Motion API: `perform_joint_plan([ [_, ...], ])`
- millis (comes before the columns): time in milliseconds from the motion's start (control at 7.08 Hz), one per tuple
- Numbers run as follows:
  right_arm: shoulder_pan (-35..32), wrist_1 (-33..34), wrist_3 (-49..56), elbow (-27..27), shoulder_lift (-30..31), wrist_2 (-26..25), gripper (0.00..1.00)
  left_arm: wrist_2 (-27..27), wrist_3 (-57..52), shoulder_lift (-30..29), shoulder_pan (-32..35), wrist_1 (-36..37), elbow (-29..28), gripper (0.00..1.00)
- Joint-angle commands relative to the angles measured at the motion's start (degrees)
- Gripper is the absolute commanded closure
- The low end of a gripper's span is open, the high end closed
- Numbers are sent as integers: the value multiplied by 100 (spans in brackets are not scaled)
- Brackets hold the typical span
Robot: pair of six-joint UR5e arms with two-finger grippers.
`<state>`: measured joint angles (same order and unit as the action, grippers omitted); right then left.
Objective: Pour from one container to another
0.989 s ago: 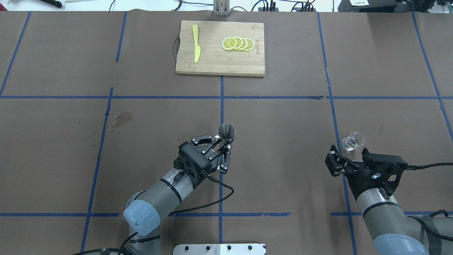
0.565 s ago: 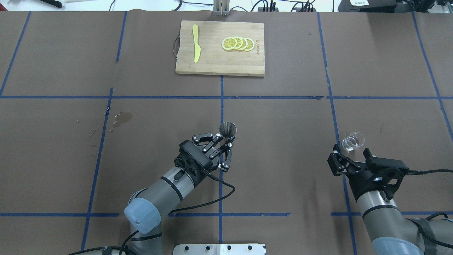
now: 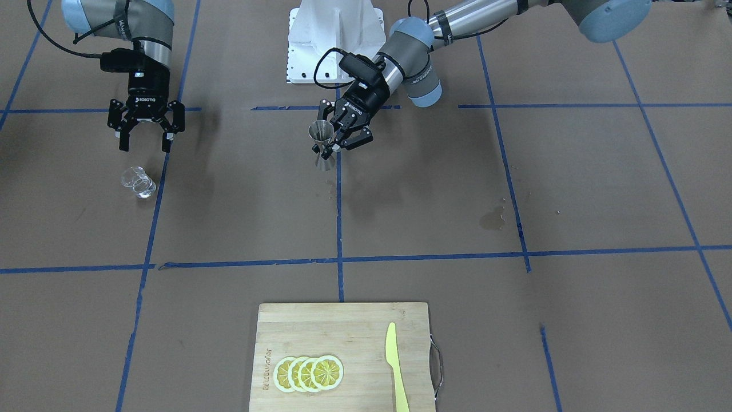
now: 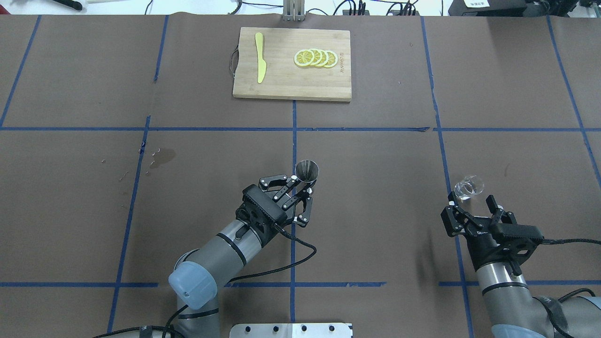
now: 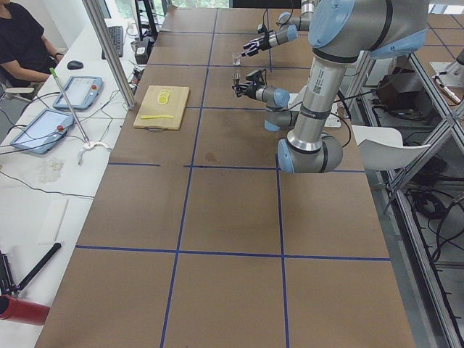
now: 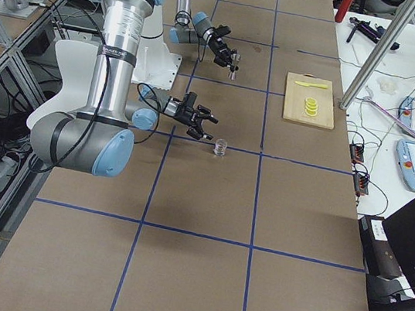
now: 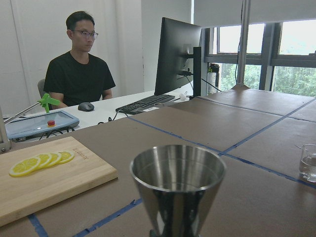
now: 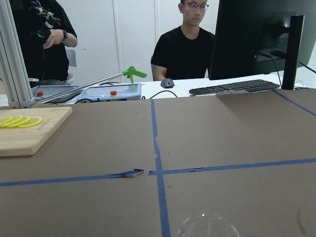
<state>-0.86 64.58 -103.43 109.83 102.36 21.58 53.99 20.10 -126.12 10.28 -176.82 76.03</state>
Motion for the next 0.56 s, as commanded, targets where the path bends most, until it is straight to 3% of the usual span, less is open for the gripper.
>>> perform_joint_plan([
  [0,7,-295,-1,-400,-14,-39,7,7,-23,-18,0,34,-9,100],
  [424,42,-340,7,-761,-76,-22,7,7,-23,-18,0,42,0,100],
])
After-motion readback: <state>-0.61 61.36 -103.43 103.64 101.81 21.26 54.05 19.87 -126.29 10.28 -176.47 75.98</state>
